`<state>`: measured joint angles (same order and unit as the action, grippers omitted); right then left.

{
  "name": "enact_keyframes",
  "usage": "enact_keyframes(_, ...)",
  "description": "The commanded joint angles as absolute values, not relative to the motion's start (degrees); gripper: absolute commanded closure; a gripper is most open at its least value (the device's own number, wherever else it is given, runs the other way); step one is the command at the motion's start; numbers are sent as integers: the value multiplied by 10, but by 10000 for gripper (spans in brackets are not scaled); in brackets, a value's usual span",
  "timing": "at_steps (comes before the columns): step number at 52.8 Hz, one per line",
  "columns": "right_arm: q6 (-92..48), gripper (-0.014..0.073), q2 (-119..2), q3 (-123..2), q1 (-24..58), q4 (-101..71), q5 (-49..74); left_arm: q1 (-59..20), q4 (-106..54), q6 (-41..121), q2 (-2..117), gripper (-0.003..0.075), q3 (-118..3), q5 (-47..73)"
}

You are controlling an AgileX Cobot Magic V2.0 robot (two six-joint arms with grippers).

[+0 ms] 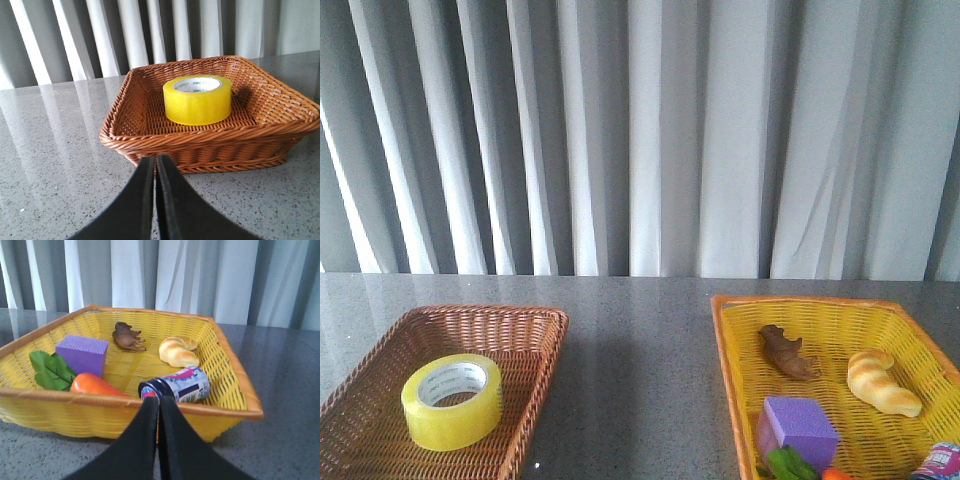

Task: Transfer tape with both arms

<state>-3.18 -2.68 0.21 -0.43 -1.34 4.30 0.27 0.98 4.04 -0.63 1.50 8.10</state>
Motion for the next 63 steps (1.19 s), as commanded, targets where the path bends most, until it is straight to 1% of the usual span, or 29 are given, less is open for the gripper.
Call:
enact_keyframes(1, -10, 599, -4, 21, -5, -13, 0, 2, 8, 36, -16, 726, 2, 38)
enact_keyframes(3, 0, 599, 7, 20, -5, -8, 27, 2, 8, 36, -16, 726, 2, 38)
enact_keyframes(8, 0, 599, 15, 20, -5, -3, 45, 2, 8, 36, -16, 726, 2, 38)
enact_keyframes(63, 0, 599, 15, 20, -5, -6, 42, 2, 8, 36, -16, 726, 2, 38)
